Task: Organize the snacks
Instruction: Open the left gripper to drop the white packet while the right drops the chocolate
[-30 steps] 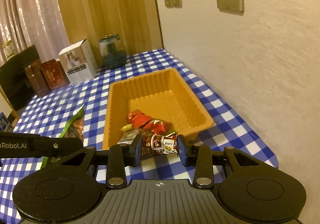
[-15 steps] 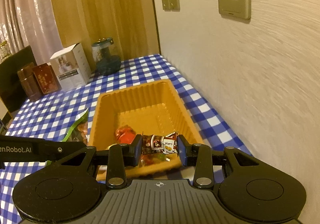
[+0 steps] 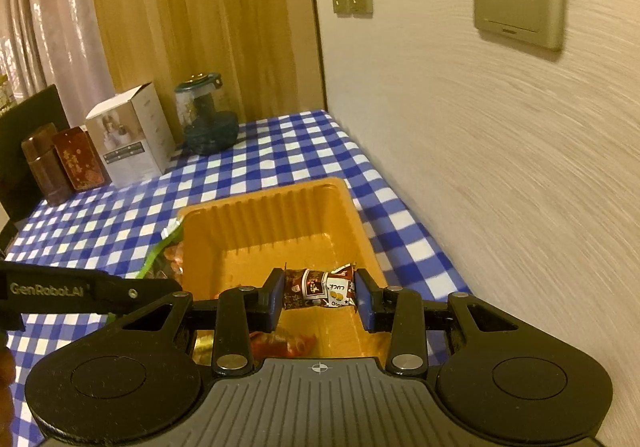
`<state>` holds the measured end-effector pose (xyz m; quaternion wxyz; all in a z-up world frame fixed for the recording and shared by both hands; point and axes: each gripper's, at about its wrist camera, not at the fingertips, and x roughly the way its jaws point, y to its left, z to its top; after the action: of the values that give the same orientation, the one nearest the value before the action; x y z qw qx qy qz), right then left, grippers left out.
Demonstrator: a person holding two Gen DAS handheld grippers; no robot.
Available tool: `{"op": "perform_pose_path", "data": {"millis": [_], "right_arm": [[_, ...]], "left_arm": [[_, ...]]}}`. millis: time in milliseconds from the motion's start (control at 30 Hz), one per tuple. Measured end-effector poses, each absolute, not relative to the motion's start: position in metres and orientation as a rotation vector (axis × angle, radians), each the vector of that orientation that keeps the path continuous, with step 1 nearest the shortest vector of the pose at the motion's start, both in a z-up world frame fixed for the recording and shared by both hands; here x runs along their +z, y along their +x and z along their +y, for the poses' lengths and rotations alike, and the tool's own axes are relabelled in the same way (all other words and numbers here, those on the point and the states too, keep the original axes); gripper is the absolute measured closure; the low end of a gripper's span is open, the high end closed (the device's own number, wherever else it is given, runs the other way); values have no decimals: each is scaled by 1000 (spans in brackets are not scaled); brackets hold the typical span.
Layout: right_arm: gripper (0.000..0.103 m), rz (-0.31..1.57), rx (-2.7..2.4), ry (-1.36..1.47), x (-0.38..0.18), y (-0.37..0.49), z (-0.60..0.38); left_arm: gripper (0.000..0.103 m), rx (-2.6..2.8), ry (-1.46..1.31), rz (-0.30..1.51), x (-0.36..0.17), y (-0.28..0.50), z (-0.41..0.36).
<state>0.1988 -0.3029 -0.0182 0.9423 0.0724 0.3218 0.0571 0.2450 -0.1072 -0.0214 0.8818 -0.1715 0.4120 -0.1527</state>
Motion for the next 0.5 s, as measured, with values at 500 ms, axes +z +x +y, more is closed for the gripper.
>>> {"op": "perform_pose_path", "data": {"millis": [500], "right_arm": [[65, 690, 117, 166, -35, 211, -296]], "left_arm": [[68, -255, -366, 839, -36, 254, -86]]}}
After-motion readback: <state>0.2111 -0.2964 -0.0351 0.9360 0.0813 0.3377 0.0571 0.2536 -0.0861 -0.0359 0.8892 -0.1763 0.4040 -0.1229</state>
